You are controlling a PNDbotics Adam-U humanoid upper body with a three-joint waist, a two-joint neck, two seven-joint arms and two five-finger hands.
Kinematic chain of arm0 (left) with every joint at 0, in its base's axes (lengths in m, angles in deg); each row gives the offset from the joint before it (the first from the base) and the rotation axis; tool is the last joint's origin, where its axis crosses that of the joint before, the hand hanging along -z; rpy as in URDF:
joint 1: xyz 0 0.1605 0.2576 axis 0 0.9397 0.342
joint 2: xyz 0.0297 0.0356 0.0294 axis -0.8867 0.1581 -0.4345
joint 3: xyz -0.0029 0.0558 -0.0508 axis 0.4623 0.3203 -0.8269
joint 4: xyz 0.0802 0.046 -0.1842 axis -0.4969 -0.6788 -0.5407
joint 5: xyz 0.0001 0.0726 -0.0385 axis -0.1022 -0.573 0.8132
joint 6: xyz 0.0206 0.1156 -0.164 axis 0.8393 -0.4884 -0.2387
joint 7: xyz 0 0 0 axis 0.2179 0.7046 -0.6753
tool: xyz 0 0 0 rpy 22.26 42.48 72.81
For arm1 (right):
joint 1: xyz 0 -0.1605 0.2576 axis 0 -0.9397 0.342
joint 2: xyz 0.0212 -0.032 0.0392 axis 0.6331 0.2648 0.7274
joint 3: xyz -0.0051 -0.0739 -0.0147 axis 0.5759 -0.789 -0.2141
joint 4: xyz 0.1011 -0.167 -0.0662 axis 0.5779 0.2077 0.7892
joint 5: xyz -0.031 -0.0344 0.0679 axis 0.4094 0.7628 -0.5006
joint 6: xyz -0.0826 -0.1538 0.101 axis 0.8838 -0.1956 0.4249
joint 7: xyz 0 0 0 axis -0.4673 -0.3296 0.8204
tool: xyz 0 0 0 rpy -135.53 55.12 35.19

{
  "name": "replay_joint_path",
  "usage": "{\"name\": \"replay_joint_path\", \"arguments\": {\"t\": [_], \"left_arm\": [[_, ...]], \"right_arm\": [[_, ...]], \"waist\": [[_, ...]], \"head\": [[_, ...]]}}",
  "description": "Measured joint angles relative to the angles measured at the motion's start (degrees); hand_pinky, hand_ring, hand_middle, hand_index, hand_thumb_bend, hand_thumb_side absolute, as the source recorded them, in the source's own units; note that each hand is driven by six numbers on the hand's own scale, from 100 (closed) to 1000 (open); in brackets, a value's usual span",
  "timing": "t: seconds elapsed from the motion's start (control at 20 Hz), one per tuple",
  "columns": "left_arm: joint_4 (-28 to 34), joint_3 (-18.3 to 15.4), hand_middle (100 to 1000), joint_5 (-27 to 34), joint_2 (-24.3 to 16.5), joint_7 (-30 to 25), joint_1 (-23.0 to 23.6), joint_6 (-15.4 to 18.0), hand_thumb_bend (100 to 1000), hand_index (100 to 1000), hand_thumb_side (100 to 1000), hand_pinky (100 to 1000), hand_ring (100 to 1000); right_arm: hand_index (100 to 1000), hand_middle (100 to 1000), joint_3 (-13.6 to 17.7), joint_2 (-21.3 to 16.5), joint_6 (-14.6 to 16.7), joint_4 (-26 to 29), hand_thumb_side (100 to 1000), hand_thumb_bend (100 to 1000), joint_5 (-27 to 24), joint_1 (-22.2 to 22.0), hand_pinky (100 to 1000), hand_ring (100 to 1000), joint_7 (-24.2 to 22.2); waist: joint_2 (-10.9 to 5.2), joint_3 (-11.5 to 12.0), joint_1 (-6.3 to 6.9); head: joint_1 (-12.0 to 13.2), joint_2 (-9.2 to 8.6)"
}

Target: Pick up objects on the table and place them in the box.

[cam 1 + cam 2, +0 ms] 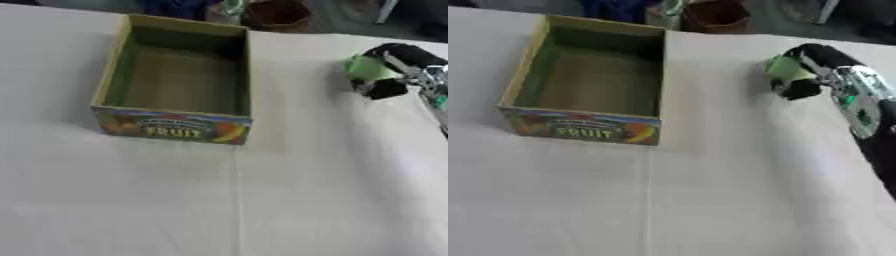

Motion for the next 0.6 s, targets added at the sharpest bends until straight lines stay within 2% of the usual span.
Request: {"name": "replay_joint_path", "arguments": {"t": [0.1,0.3,0.5,0.6], "left_arm": [[0.0,0.0,518,0.0,0.0,0.0,-0.1,0.0,100,673,752,478,496],[0.0,0.0,518,0.0,0.0,0.0,-0.2,0.0,100,673,750,477,495],[0.0,0.0,519,0.0,0.0,0.1,-0.2,-0.2,100,673,748,476,495],[0.0,0.0,518,0.0,0.0,0.1,-0.2,-0.3,100,673,749,476,494]], "right_arm": [[701,647,-0.1,0.0,-0.2,0.6,429,100,-0.1,-0.5,690,847,2.0],[684,616,-0.7,-0.1,-0.8,3.8,442,100,-1.1,-1.7,655,784,6.5],[670,606,-1.3,-0.8,-1.4,7.3,459,100,-2.2,-2.5,643,765,9.8],[668,599,-1.6,-1.2,-1.6,8.5,435,100,-2.6,-2.9,640,762,10.9]], "waist": [[0.02,-0.1,0.0],[0.03,-0.5,0.03],[-0.03,-0.7,0.03],[-0.16,-0.8,0.04]], "head": [[0.0,0.0],[0.0,0.0],[0.0,0.0],[0.0,0.0]]}}
